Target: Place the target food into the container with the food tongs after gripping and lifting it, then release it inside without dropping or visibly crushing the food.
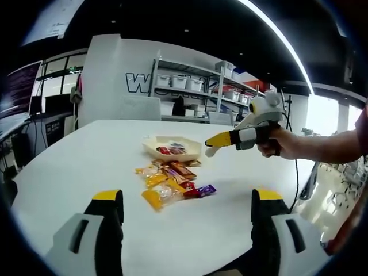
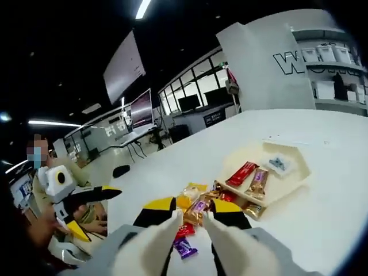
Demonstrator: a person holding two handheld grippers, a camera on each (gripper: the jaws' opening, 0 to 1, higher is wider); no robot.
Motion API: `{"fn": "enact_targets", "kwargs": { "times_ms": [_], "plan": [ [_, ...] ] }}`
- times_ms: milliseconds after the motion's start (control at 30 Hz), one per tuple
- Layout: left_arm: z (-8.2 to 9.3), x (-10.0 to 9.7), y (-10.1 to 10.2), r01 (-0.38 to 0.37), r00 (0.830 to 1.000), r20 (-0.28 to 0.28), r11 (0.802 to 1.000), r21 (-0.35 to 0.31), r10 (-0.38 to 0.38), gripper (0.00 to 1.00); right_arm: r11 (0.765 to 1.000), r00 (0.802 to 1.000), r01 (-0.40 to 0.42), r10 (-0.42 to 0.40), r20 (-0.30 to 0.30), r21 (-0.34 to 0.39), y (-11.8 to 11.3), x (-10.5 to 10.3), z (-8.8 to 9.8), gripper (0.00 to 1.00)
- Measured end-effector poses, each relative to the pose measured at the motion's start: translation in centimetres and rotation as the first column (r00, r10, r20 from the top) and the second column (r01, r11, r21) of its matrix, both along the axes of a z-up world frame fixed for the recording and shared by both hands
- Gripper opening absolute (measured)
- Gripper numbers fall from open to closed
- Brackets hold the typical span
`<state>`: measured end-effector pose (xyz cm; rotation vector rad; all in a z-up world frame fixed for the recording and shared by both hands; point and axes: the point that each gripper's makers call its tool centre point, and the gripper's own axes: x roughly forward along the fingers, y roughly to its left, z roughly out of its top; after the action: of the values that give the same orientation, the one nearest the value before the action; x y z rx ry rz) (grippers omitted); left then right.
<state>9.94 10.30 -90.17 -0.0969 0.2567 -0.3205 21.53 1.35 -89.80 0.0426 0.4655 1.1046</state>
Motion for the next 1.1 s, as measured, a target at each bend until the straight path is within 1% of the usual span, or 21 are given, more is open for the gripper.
{"fn": "enact_targets", "kwargs": {
  "times_ms": [33,100,133,200,267,333,367,400,500,533,600,633,667,767,833,900,933,967,1033,1100],
  "plan": [
    [0.0,0.0,0.1,-0.003,1.000,0.002,1.000,-0.001,0.003,0.90,1.000,1.000,-0.003,0.003,0.004,-0.007,0.1,-0.2,-0.3,0.19],
    [0.1,0.0,0.2,-0.005,1.000,0.003,1.000,-0.003,0.005,0.90,0.997,0.999,-0.027,0.024,-0.042,-0.078,0.1,-1.3,-2.3,0.20],
    [0.0,0.0,0.2,-0.005,1.000,0.003,1.000,-0.003,0.005,0.90,0.997,0.999,-0.011,0.008,-0.052,-0.077,0.3,-1.6,-3.0,0.21],
    [-0.2,0.0,0.1,-0.002,1.000,-0.003,1.000,0.002,0.002,0.90,0.993,0.997,0.009,-0.018,-0.076,-0.118,0.1,-2.1,-4.6,0.21],
    [-0.4,0.0,0.0,0.000,1.000,-0.007,1.000,0.002,0.000,0.90,0.991,0.997,0.001,-0.011,-0.070,-0.132,0.3,-2.8,-5.3,0.21],
    [-0.6,0.0,-0.2,0.005,1.000,-0.011,1.000,0.000,-0.005,0.90,0.982,0.999,-0.006,-0.002,-0.043,-0.187,0.0,-3.2,-6.3,0.21],
    [-0.6,0.0,-0.2,0.009,1.000,-0.013,1.000,0.004,-0.008,0.90,0.987,1.000,-0.005,0.002,-0.020,-0.158,0.1,-3.1,-5.8,0.21],
    [-0.6,0.0,-0.3,0.010,1.000,-0.013,1.000,0.008,-0.010,0.90,0.987,1.000,-0.008,0.004,-0.024,-0.163,0.1,-3.2,-5.8,0.21],
    [-0.6,0.1,-0.3,0.011,1.000,-0.011,1.000,0.008,-0.011,0.90,0.980,1.000,-0.016,0.018,0.011,-0.197,-0.1,-2.8,-5.8,0.21],
    [-0.5,0.1,-0.3,0.010,1.000,-0.009,1.000,0.006,-0.010,0.90,0.973,0.998,-0.005,0.019,0.060,-0.230,-0.5,-2.3,-5.8,0.22],
    [-0.5,0.2,-0.2,0.010,1.000,-0.007,1.000,0.004,-0.010,0.89,0.965,0.994,-0.003,0.032,0.108,-0.261,-0.9,-1.8,-5.8,0.22],
    [-0.5,0.1,-0.2,0.009,1.000,-0.007,1.000,0.005,-0.009,0.89,0.967,0.995,-0.002,0.027,0.093,-0.254,-1.0,-1.9,-5.8,0.22],
    [-0.6,0.1,-0.1,0.008,1.000,-0.008,1.000,0.005,-0.008,0.89,0.967,0.996,0.004,0.020,0.092,-0.255,-1.3,-1.5,-5.8,0.22],
    [-0.7,0.2,0.0,0.003,1.000,-0.009,1.000,-0.002,-0.003,0.89,0.963,0.994,0.028,0.000,0.105,-0.268,-2.0,-0.5,-5.9,0.22],
    [-0.7,0.2,0.0,0.003,1.000,-0.008,1.000,-0.005,-0.003,0.89,0.958,0.991,0.042,-0.004,0.132,-0.283,-2.4,0.1,-6.0,0.22],
    [-0.6,0.2,-0.1,0.004,1.000,-0.007,1.000,-0.004,-0.004,0.89,0.959,0.992,0.058,-0.024,0.122,-0.278,-2.6,0.5,-5.9,0.22],
    [-0.6,0.2,-0.1,0.005,1.000,-0.007,1.000,-0.002,-0.005,0.89,0.960,0.992,0.058,-0.025,0.125,-0.274,-2.6,0.4,-5.8,0.22],
    [-0.6,0.1,-0.1,0.006,1.000,-0.007,1.000,-0.001,-0.006,0.89,0.966,0.992,0.058,-0.027,0.125,-0.252,-2.4,0.2,-5.2,0.22],
    [-0.6,0.2,0.0,0.004,1.000,-0.007,1.000,-0.002,-0.004,0.89,0.978,0.995,0.026,-0.005,0.099,-0.209,-1.4,-0.8,-4.4,0.22],
    [-0.6,0.2,0.0,0.002,1.000,-0.007,1.000,-0.005,-0.002,0.89,0.977,0.995,0.023,-0.003,0.096,-0.210,-0.9,-1.2,-4.3,0.23]
  ]
}}
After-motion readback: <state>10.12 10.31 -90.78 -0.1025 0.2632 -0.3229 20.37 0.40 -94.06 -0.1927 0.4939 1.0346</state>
